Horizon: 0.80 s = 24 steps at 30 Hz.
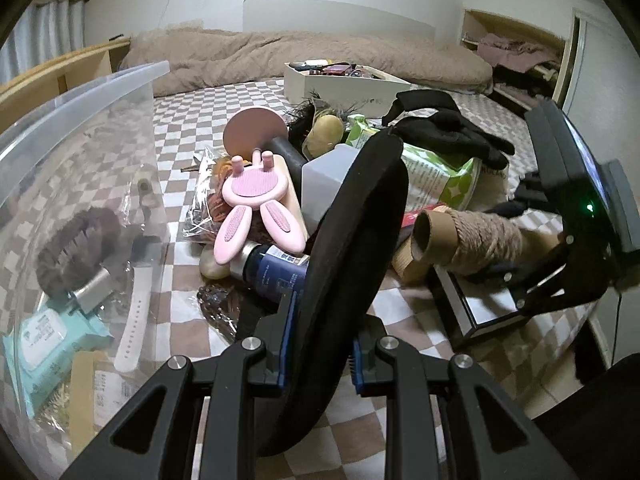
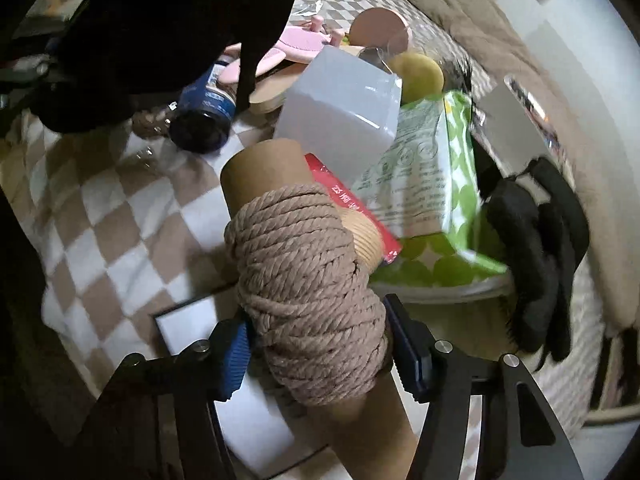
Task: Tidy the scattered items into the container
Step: 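Grasp the rope-wrapped cardboard tube with the right tool while the left tool holds the black pouch, then lift both held items and carry them over the clear plastic container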
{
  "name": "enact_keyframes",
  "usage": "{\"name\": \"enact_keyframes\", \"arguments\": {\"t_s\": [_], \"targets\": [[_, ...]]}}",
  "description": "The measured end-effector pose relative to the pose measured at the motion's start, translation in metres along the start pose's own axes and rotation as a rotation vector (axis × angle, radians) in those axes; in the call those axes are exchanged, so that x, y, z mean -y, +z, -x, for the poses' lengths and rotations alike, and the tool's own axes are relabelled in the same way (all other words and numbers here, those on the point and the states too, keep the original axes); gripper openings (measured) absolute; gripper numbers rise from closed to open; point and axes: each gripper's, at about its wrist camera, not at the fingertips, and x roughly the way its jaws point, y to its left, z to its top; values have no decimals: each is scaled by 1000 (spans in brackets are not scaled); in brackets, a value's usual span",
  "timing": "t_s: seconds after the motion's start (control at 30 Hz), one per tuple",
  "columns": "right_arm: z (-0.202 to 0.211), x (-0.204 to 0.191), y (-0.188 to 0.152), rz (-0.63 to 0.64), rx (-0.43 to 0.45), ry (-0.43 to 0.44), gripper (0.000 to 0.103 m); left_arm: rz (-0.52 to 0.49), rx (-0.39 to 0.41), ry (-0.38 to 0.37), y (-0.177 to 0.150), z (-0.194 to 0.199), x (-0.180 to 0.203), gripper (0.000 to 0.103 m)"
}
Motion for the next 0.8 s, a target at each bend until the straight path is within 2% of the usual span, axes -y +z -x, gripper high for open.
{"name": "enact_keyframes", "arguments": {"t_s": [0.23, 0.37, 0.57, 0.67, 0.8], "targets": [[34, 13, -3, -203, 26, 68, 61, 3, 4, -69, 4, 22, 2, 23], [37, 21, -10, -281, 21, 91, 61, 41, -23, -116, 4, 20, -5, 23], [6, 16, -2, -331, -35, 104, 61, 45, -78, -117, -2, 4, -11, 23], [8, 3, -2, -325, -24, 93, 61, 19, -65, -80, -2, 6, -8, 22], [7, 0, 4, -363, -5, 125, 61, 31, -37, -81, 2, 16, -9, 21]]}}
